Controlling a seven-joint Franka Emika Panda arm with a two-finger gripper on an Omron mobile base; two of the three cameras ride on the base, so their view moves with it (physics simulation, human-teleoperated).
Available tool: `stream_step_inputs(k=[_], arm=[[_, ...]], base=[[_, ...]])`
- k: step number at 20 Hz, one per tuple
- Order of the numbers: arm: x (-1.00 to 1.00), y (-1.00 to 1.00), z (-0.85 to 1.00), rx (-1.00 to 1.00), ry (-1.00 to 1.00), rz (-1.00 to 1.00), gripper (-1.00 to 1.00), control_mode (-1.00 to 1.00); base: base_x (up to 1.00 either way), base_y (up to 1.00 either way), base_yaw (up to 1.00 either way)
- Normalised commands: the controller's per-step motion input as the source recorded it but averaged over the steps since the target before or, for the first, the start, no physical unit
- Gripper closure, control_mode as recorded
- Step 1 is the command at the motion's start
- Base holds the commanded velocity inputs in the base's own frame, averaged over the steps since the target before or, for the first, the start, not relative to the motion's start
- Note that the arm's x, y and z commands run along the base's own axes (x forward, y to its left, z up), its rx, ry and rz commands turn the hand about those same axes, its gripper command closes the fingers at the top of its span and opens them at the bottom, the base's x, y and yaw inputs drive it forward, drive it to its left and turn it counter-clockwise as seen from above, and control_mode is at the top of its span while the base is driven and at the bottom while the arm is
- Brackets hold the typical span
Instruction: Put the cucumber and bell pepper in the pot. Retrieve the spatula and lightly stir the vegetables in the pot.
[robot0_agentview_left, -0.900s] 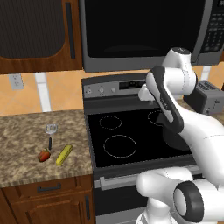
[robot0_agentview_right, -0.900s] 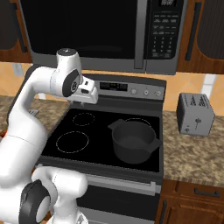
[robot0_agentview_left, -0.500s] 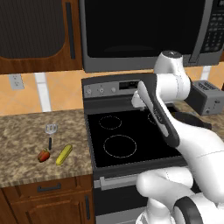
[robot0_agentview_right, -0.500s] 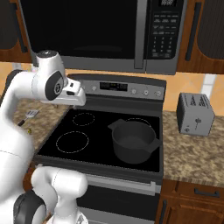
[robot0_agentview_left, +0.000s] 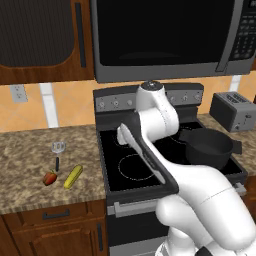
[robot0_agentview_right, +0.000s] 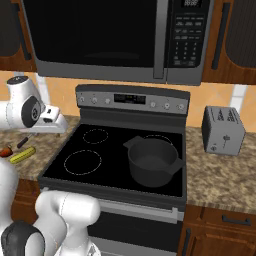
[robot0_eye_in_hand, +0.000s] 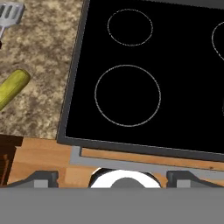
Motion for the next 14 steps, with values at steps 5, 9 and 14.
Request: stream_step_inputs(k=[5, 9, 14], arm=[[0.24, 1.00, -0.65, 0.00, 0.10, 0.00, -1.00, -1.00], [0.30, 0.99, -0.53, 0.00, 0.04, -0.06, -1.00, -1.00], [0.40, 0.61, -0.38, 0.00, 0.00, -0.08, -1.00, -1.00]], base=[[0.00, 0.00, 0.00], [0.00, 0.00, 0.00], [0.00, 0.00, 0.00]])
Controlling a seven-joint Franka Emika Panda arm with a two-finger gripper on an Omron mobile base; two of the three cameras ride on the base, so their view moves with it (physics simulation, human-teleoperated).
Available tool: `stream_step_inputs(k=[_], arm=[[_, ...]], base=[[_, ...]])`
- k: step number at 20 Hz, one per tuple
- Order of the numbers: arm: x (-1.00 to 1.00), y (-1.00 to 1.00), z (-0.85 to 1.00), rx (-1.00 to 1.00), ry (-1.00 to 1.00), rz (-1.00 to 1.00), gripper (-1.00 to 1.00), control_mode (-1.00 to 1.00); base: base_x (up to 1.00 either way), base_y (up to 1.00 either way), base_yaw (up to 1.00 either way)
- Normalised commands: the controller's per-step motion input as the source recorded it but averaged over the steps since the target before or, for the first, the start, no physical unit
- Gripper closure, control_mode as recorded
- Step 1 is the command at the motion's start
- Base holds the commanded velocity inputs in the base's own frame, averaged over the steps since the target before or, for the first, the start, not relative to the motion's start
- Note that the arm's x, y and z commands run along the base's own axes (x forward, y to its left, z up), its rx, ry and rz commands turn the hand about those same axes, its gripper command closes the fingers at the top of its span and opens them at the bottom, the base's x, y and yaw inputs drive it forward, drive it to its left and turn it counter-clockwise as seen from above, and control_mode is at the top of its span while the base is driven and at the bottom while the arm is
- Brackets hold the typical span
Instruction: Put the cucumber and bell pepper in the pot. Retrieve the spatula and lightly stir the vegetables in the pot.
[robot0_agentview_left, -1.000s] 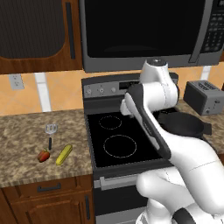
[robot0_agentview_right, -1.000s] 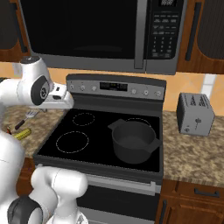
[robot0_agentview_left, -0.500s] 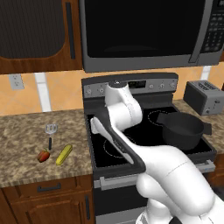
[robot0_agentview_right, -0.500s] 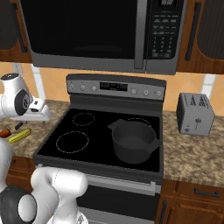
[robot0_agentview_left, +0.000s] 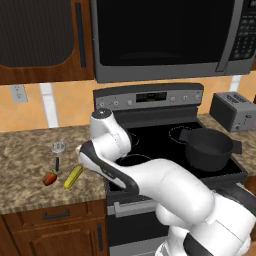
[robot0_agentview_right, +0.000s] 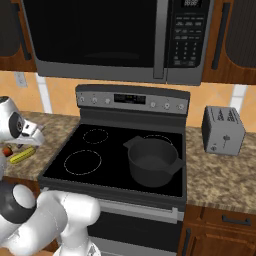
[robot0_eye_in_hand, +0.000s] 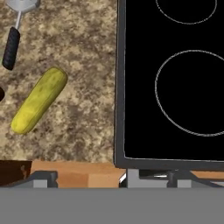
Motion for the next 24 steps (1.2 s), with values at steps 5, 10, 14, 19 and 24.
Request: stream_step_inputs(k=[5, 10, 14, 19, 24], arm=[[0.63, 0.53, -0.43, 0.00, 0.05, -0.10, -1.00, -1.00], [0.64, 0.66, -0.34, 0.00, 0.08, -0.10, -1.00, -1.00], [0.43, 0.62, -0.25, -0.01, 0.10, -0.16, -1.00, -1.00], [0.22, 0.29, -0.22, -0.03, 0.17, -0.27, -1.00, -1.00], [0.17, 0.22, -0.27, -0.03, 0.15, -0.26, -1.00, -1.00]], base=[[0.00, 0.00, 0.00], [0.00, 0.00, 0.00], [0.00, 0.00, 0.00], [0.00, 0.00, 0.00], [0.00, 0.00, 0.00]])
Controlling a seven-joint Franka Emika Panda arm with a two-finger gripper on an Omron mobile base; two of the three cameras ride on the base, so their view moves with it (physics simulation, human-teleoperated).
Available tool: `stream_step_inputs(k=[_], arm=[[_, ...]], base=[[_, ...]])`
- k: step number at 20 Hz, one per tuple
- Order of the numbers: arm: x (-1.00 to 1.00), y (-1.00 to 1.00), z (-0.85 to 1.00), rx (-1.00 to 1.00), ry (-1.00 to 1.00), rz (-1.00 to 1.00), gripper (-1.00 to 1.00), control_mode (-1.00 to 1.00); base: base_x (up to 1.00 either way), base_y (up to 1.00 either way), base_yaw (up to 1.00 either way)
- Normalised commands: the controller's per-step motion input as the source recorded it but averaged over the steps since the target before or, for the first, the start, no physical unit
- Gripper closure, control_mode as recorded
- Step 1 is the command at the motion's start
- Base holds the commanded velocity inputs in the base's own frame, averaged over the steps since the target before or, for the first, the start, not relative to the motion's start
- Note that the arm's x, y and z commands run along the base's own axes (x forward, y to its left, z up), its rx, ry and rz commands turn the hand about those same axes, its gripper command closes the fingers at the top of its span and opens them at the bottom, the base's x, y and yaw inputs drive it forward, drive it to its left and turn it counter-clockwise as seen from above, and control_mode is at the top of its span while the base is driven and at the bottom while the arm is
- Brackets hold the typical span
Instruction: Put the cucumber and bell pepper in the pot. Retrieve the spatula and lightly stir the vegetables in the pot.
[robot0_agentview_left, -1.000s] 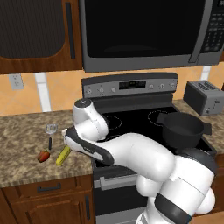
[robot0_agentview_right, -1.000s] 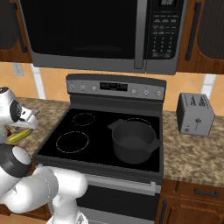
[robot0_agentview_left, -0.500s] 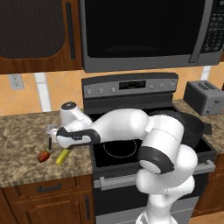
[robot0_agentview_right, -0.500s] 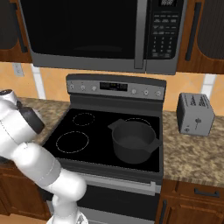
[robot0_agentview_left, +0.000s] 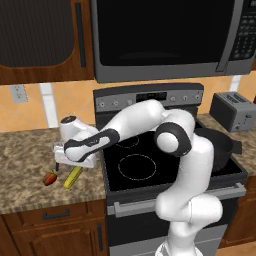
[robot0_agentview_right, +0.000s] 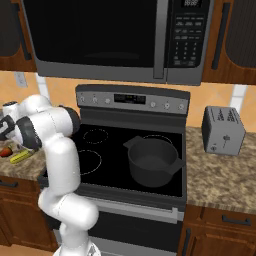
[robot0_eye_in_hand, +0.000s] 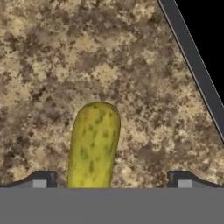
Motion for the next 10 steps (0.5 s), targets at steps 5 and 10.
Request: stream_step_inputs(k=[5, 10], arm=[[0.19, 0.17, -0.26, -0.03, 0.05, -0.15, -1.00, -1.00], [0.12, 0.09, -0.24, -0.06, 0.00, -0.11, -1.00, -1.00]], base=[[0.00, 0.00, 0.00], [0.00, 0.00, 0.00]])
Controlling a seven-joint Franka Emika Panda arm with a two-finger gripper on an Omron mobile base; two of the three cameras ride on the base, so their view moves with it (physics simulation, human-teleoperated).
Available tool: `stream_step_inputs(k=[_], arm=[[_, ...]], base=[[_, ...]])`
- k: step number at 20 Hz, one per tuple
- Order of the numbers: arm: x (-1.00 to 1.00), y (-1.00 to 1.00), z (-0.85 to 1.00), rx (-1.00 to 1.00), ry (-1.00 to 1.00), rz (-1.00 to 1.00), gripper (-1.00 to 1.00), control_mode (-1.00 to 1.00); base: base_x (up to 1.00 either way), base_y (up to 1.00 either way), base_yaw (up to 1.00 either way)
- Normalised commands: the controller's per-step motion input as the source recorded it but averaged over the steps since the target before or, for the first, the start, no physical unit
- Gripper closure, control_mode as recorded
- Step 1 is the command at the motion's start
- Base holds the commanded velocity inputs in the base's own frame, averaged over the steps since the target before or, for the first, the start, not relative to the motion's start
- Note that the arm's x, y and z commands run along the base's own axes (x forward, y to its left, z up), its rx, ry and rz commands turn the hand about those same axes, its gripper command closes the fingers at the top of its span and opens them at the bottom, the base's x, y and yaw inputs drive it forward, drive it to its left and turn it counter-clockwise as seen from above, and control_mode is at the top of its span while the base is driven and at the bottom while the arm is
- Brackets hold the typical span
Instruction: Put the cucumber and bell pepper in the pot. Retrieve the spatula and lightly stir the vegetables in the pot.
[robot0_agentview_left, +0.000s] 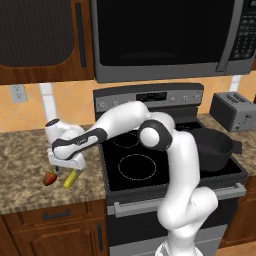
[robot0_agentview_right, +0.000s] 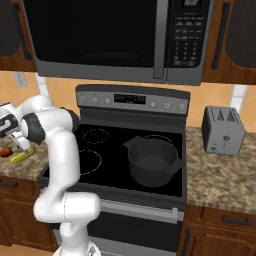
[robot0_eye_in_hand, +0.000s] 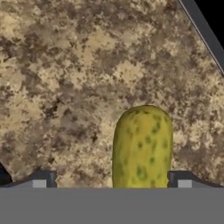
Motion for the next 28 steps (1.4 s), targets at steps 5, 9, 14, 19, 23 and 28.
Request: stream_step_inputs(k=[5, 9, 14, 19, 23, 28], arm=[[-0.21, -0.30, -0.08, -0.02, 0.00, -0.09, -1.00, -1.00], [-0.33, -0.65, -0.07, 0.00, 0.00, -0.01, -1.00, -1.00], [-0.34, -0.67, -0.16, 0.01, -0.04, 0.00, -1.00, -1.00], [0.06, -0.11, -0.36, 0.13, -0.11, 0.08, -1.00, -1.00], [0.14, 0.00, -0.47, 0.18, -0.13, 0.11, -1.00, -1.00], [0.00, 0.00, -0.55, 0.13, -0.05, 0.01, -1.00, -1.00]], base=[[0.00, 0.00, 0.00], [0.00, 0.00, 0.00], [0.00, 0.00, 0.00], [0.00, 0.00, 0.00], [0.00, 0.00, 0.00], [0.00, 0.00, 0.00]])
